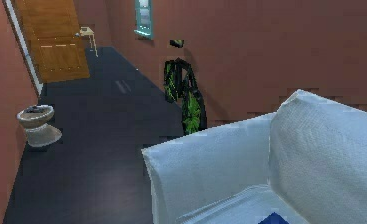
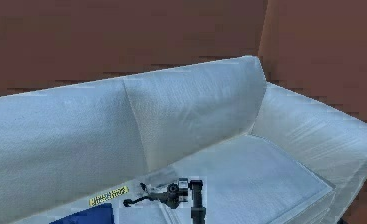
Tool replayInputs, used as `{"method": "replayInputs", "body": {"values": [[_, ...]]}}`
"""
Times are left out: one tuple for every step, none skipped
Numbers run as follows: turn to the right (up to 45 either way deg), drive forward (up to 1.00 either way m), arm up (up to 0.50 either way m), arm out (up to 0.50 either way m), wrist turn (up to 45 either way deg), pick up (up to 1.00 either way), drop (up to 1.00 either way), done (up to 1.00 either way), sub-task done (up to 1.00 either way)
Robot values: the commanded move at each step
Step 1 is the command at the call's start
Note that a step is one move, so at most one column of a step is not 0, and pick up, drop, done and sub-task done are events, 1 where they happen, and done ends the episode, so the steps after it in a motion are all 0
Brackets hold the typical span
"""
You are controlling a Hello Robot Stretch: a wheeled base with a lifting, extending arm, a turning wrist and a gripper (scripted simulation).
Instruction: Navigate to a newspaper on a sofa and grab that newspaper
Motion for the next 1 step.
{"method": "replayInputs", "body": {"values": [[0.0,0.0,0.0,0.0,0.0,0.0,0.0,1.0,0.0]]}}
